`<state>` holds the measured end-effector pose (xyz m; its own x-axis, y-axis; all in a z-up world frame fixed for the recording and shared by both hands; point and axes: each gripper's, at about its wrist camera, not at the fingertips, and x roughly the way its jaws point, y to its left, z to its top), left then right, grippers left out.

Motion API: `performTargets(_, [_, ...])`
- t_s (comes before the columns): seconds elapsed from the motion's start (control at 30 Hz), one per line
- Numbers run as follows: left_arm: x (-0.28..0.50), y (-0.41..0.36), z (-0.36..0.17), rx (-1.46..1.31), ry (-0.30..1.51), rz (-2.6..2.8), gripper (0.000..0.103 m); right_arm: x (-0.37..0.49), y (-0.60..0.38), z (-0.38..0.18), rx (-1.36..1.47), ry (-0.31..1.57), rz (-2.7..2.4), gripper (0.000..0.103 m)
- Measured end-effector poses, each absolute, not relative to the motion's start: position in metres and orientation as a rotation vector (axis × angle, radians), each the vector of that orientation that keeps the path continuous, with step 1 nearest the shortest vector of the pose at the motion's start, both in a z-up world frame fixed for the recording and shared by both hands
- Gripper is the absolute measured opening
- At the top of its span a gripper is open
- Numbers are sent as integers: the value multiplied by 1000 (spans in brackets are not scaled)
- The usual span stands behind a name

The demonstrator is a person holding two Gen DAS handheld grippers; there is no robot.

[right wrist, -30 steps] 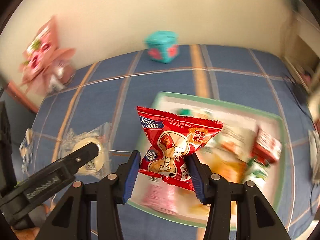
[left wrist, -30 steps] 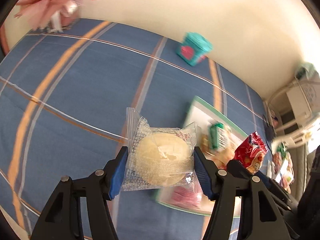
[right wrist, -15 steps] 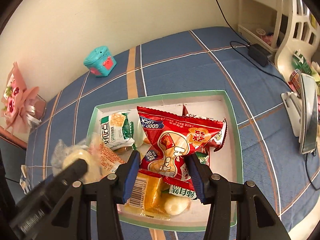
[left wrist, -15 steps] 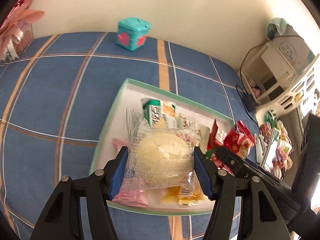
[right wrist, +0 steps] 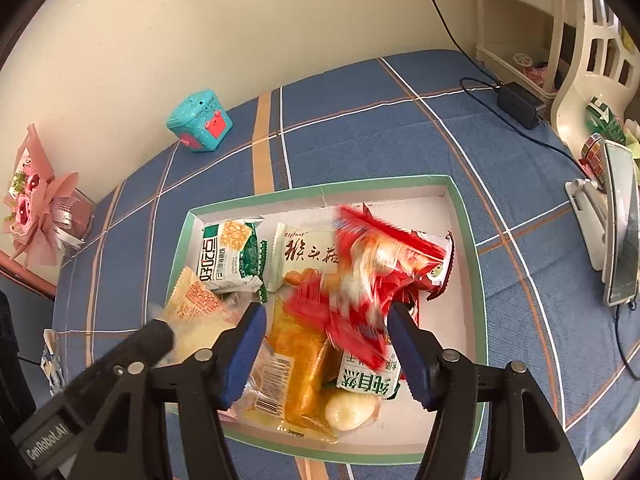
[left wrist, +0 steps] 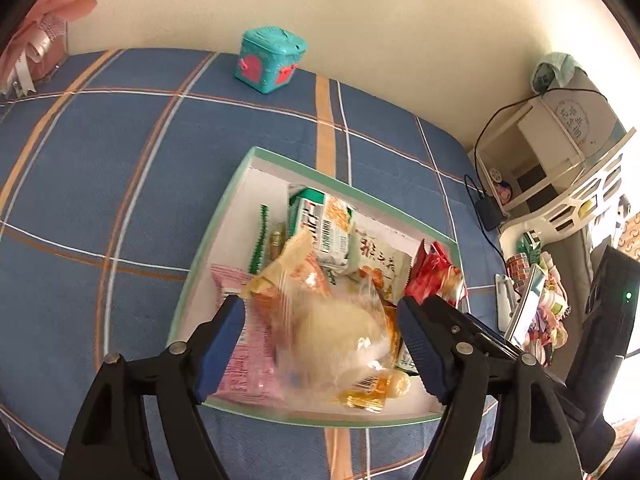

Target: Organize snacks

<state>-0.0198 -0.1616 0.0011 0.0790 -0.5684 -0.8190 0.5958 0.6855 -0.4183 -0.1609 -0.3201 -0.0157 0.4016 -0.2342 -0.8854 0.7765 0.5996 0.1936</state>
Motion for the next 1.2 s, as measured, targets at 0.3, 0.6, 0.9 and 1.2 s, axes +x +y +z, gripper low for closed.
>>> performTargets(0.3, [-22, -126, 16, 202, 1017, -667, 100, -173, -293, -11, 632, 937, -704, 102])
performTargets(0.6, [-33, -91, 26, 293, 952, -595, 100, -184, -253, -3, 579, 920, -681, 103])
performTargets(0.9, [-56, -65, 39, 326, 882, -543, 100, -194, -223, 7, 550, 888, -648, 103])
performTargets(1.2, [-55, -32, 35, 307, 916, -396, 100, -194, -203, 10, 514, 895, -616, 103])
